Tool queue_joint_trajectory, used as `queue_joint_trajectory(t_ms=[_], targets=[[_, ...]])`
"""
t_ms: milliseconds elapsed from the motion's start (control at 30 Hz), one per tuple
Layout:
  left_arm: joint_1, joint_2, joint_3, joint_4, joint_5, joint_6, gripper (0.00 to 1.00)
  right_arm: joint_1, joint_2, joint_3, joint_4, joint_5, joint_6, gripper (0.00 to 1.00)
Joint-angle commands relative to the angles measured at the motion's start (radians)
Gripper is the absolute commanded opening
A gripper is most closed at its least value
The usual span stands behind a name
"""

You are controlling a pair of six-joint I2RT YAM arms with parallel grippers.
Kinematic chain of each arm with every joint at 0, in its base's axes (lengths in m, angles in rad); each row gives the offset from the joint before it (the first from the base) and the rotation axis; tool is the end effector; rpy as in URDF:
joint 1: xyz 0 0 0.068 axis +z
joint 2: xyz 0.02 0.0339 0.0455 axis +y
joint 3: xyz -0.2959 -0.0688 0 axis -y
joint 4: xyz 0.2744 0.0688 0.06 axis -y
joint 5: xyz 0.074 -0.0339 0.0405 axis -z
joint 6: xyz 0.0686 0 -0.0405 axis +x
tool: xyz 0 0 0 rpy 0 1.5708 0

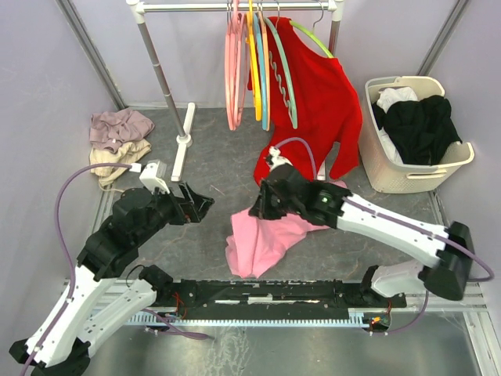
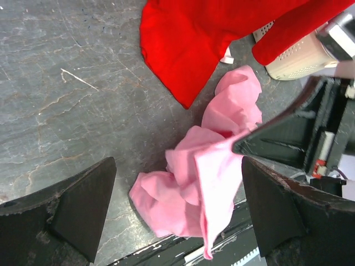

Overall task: Place the t-shirt on the hanger
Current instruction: Place the T-shirt at the center of the board.

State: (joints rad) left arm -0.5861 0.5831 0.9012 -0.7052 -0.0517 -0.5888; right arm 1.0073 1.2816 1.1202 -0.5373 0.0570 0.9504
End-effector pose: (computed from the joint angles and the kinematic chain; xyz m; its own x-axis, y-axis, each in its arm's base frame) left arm 0.1243 -0.0783 0.3654 -0.5462 -0.3031 -0.7809 0.2515 0.8299 -0.4980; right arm 0.1770 0.2728 0.3206 -0.8675 0.1478 -0.4749 -0.1976 0.7739 0.6017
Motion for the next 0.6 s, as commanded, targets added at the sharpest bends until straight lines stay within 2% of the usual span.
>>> queue_joint_trajectory(t_ms=[0,200,233,300,367,500,567], targets=[[-0.003,-0.029,0.062,-0.05,-0.048,-0.014,0.99,0.007,0.116,0.223,0.083,0.084,-0.097,0.01],[-0.003,-0.048,0.056,-0.059,-0.063,-0.031,0.98,0.008,0.311,0.374,0.022,0.094,-0.236,0.02],[-0.003,-0.048,0.055,-0.062,-0.064,-0.032,0.98,0.007,0.326,0.379,0.011,0.104,-0.258,0.13],[-0.003,-0.046,0.05,-0.063,-0.066,-0.034,0.98,0.008,0.331,0.369,-0.007,0.121,-0.289,0.45],[-0.004,-0.043,0.044,-0.066,-0.069,-0.033,0.98,0.012,0.28,0.333,-0.02,0.129,-0.321,0.61],[-0.003,-0.019,0.026,-0.066,-0.07,-0.038,0.98,0.035,0.138,0.226,-0.072,0.167,-0.353,0.7],[-0.004,-0.009,0.013,-0.052,-0.069,-0.042,0.98,0.049,0.058,0.15,-0.104,0.188,-0.358,0.71]])
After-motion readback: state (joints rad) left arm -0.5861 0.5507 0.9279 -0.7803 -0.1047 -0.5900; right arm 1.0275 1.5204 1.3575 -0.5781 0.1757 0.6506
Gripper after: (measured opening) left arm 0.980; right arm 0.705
